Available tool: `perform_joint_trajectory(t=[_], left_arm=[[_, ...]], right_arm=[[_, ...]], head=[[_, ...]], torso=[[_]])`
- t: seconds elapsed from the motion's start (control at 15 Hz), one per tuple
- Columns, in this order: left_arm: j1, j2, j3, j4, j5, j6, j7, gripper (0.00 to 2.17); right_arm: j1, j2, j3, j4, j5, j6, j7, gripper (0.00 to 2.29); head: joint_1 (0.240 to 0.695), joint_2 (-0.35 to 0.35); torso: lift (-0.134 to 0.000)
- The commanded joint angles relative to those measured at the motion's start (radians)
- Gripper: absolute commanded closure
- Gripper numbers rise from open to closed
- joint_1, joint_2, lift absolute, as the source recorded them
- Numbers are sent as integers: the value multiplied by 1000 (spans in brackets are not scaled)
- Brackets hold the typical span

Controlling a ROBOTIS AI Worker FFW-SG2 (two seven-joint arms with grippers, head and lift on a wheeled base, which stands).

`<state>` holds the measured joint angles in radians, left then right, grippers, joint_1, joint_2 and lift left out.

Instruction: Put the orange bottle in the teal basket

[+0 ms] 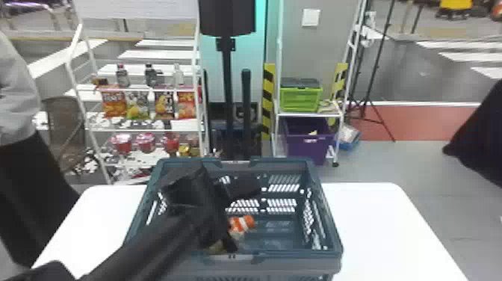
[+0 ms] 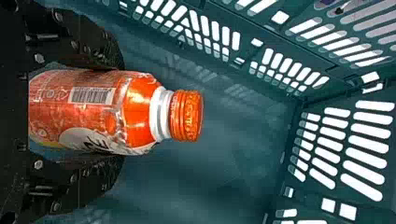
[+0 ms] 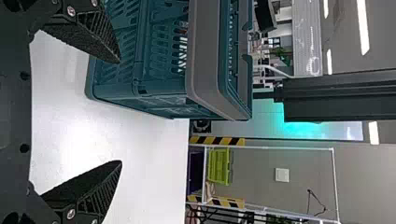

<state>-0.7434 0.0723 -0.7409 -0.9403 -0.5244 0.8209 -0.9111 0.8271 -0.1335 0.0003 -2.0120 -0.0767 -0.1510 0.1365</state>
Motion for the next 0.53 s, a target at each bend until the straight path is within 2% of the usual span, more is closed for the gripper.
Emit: perform_joint_trajectory(t=[0.0, 0.47], left_arm=[[4, -2, 0, 1, -12, -5, 6, 441], [16, -3, 9, -14, -22, 1, 17, 427]], right_arm=[[3, 0, 0, -4, 0, 0, 0, 124], [7, -2, -2, -8, -2, 0, 0, 124]], head=[[499, 0], [499, 0]], torso=[[0], [0]])
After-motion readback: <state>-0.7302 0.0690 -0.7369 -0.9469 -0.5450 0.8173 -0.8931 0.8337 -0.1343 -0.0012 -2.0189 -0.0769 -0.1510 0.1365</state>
